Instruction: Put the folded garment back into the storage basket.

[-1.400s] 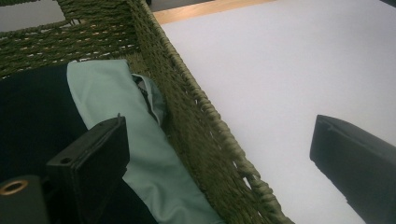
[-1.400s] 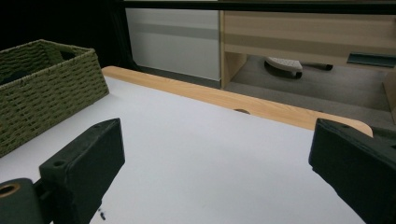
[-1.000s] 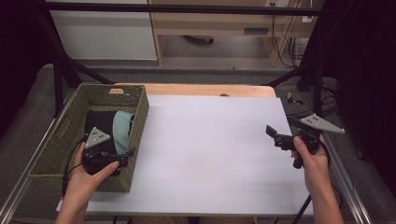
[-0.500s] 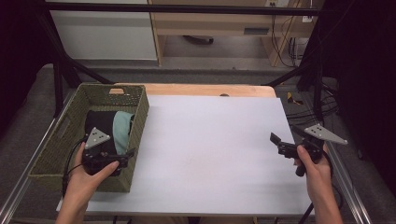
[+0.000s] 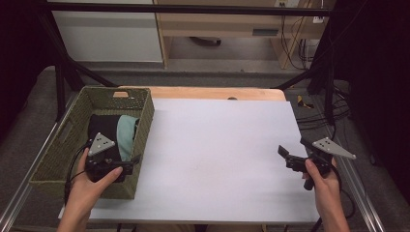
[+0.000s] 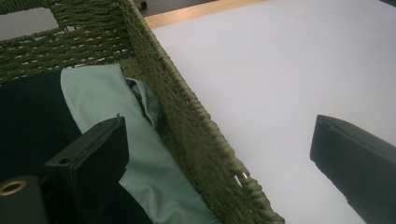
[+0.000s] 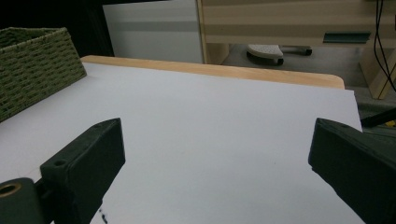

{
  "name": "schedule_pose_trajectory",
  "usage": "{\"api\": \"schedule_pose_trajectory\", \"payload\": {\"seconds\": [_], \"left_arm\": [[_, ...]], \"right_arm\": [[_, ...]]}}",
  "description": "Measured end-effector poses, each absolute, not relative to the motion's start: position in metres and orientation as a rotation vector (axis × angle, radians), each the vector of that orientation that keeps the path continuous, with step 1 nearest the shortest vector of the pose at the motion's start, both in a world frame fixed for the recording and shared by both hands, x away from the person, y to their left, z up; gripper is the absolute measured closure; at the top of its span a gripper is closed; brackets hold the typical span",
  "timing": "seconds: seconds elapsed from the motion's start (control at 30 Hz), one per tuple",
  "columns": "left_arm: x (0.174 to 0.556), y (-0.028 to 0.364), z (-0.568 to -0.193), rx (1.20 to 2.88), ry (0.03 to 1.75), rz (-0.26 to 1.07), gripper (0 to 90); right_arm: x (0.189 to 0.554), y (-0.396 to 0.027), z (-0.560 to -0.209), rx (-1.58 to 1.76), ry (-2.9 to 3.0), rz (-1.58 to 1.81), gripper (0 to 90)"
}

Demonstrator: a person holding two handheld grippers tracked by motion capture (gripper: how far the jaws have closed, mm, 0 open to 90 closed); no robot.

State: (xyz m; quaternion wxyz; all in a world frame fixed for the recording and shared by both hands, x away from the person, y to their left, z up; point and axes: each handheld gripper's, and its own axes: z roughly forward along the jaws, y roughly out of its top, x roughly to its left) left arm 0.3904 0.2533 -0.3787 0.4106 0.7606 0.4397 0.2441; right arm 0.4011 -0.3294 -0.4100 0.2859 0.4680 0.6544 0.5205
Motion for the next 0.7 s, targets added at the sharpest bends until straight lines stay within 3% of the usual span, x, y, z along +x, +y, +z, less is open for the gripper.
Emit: {"api": "schedule_pose_trajectory", "payload": {"seconds": [0.7], "left_arm": [[0.389,0.252,-0.379,1.929,1.084,0.621,4.6]], "right_arm": [[0.387,-0.317,-0.442,1.254,1.782,1.383,4.6]]}}
